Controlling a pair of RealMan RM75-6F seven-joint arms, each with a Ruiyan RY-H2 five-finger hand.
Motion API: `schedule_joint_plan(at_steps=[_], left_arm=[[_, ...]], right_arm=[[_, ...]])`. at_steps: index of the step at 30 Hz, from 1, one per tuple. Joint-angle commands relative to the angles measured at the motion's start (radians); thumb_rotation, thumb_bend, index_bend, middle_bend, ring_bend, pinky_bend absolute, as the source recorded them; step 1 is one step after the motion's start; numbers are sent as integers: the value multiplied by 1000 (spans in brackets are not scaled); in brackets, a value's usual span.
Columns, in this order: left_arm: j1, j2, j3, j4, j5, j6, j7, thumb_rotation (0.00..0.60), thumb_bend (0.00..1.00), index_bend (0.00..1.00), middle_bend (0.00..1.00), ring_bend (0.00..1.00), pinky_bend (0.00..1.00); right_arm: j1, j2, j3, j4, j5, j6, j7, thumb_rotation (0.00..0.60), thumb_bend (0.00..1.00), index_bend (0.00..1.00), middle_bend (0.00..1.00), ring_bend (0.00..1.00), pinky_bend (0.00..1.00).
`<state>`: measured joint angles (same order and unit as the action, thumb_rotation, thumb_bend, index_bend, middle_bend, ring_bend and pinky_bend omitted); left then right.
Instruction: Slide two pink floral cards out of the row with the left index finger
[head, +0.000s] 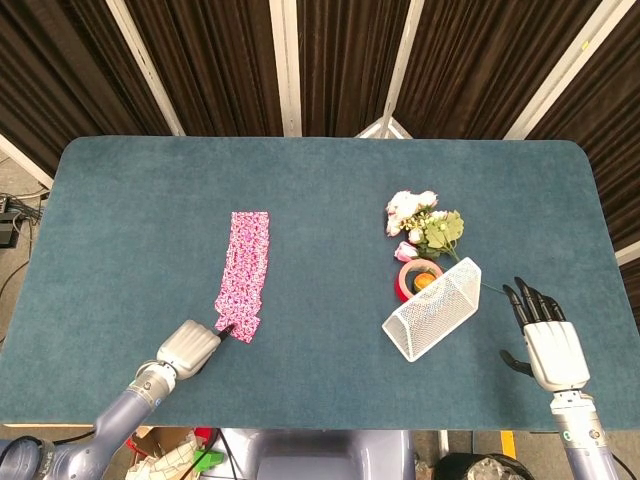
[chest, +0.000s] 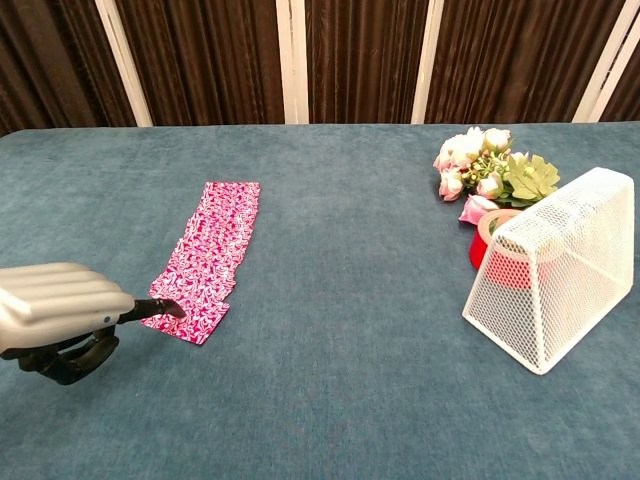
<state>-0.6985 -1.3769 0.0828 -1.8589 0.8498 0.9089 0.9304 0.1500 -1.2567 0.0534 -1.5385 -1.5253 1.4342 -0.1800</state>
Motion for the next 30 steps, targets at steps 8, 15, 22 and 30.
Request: schedule_joint_plan(at_steps=[8,15,22,30], left_arm=[[-40,-46,23,19,-56,36,40,600,999,0,813,746,666],[-67,-37,52,-25,-103,45,56,600,999,9,813,746,666],[-79,-8,88,-97,-126,89,75,600,999,13,813,746,666],[-88,4,123,-133,-169,124,93,600,999,11,813,746,666]], right_arm=[[-2,5,3,0,3,3,11,600,181,0,0,127,177],[-1,6,1,-3,-3,6,12,600,181,0,0,127,177],[-1,5,-1,-4,-8,7,14,600,181,0,0,127,177],[-1,7,-1,-6,-11,8,16,600,182,0,0,127,177]])
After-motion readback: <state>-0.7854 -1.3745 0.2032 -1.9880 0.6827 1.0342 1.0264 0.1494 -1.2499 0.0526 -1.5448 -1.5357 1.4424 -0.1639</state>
